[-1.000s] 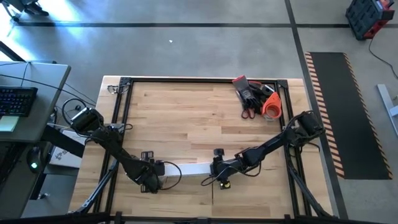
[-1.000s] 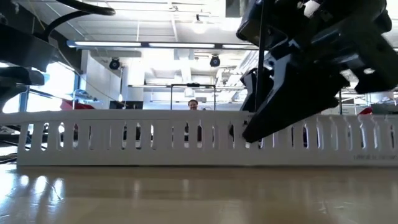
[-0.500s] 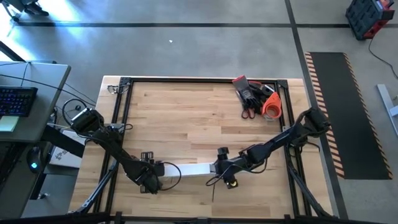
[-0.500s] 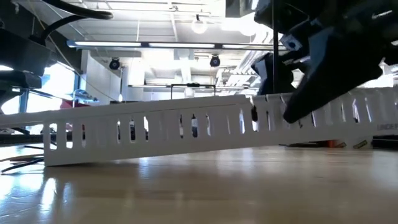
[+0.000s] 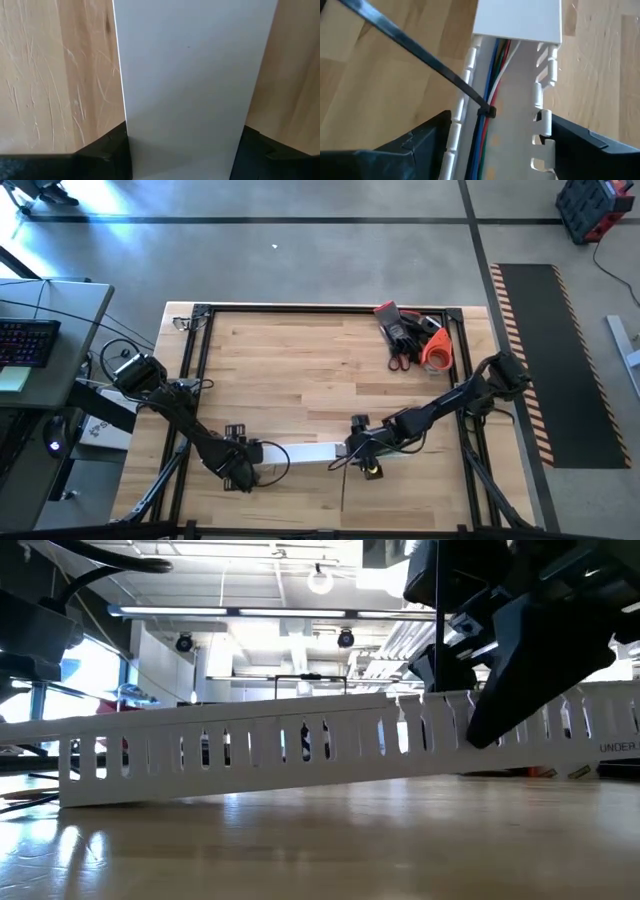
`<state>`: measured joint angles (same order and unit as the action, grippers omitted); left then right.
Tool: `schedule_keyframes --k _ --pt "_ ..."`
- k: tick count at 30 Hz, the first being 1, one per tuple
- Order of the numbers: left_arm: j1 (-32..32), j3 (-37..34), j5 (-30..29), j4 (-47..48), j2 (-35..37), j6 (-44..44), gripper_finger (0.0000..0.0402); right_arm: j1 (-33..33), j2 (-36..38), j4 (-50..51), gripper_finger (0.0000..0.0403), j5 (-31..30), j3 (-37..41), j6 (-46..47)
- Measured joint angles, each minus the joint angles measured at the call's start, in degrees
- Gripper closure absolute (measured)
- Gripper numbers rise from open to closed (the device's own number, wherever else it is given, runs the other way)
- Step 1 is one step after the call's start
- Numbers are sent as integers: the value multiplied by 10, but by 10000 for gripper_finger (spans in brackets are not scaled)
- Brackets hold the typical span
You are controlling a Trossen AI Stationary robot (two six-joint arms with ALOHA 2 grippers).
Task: Ziptie cables
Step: Close the white cable duct
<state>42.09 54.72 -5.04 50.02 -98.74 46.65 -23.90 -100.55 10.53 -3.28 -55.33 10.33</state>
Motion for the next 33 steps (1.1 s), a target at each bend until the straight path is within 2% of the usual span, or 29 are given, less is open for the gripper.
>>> schedule_keyframes --k 3,9,13,17,22,27,30,33 --pt "0 0 -2 0 0 3 199 0 0 -7 126 -6 0 -25" --pt "0 0 -7 0 0 11 198 7 18 -23 126 -13 0 -15" --pt "1 0 -10 4 0 4 198 -4 42 -39 126 -13 0 -63" --pt "4 0 -13 12 0 16 198 -21 80 -25 127 -74 -2 -76" --pt "5 0 -12 27 0 22 198 -54 132 49 135 -147 -2 -42" --pt "5 0 -11 33 0 21 198 -103 173 165 137 -214 -2 56" --pt "5 0 -12 33 0 21 198 -142 190 274 138 -238 -2 172" --pt "4 0 -7 33 0 20 198 -184 190 386 150 -229 -2 311"
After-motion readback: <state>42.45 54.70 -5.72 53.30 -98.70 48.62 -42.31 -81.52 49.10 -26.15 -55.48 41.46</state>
